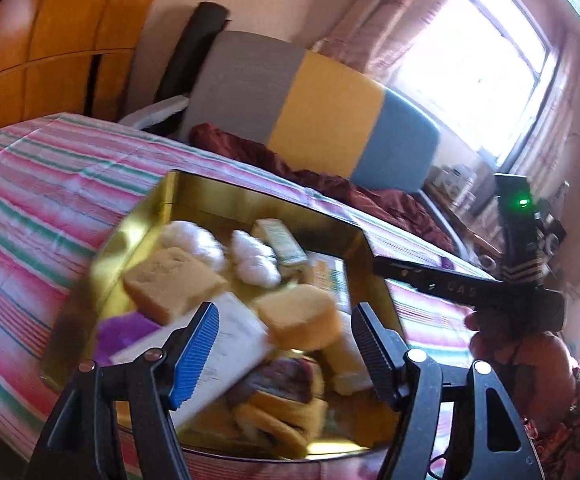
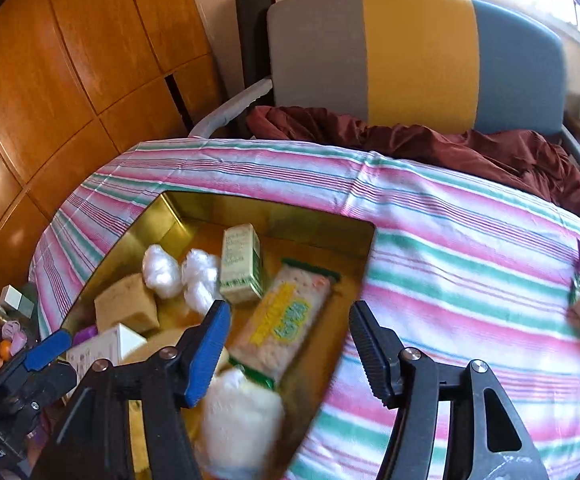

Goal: Organize objects
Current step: 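Reach to the purple candy packet and grasp it with the right tool, then grasp the green-edged cracker packet with the left tool while the right tool holds the candy, then carry the cracker packet into the tray and open the left tool while the right tool holds the candy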

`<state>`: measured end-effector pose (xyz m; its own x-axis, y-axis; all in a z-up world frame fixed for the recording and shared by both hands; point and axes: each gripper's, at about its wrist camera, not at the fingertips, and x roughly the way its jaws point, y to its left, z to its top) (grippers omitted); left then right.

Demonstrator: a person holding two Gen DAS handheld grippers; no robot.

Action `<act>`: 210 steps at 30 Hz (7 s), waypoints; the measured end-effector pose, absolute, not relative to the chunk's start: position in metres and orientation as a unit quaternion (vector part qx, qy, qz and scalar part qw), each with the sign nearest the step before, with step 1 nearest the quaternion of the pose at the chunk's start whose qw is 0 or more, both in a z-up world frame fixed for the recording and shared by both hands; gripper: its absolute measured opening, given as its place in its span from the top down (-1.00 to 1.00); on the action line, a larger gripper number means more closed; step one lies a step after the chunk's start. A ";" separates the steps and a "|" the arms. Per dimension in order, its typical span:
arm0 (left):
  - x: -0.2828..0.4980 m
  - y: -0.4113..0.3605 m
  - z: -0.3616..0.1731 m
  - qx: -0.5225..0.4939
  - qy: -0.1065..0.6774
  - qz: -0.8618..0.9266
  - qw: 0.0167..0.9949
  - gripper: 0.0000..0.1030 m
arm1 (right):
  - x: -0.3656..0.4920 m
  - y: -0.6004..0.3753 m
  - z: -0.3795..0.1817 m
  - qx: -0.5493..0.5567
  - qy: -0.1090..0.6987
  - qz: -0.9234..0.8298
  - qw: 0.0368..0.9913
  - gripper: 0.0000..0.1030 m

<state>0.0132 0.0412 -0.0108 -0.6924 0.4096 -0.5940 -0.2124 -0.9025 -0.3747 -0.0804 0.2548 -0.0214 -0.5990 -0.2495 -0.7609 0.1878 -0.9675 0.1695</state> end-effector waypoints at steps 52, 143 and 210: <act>0.032 0.247 -0.031 -0.425 0.006 0.839 0.340 -0.36 | -0.108 0.572 -0.085 0.459 -0.186 -0.869 0.016 -0.43; -0.086 0.433 -0.067 -0.332 0.133 0.871 0.337 0.17 | -0.031 0.612 -0.086 0.469 -0.188 -0.850 -0.152 0.32; -0.020 0.071 0.002 -0.341 -0.062 0.915 0.205 0.17 | 0.003 0.344 -0.019 0.421 -0.099 -0.901 0.021 0.33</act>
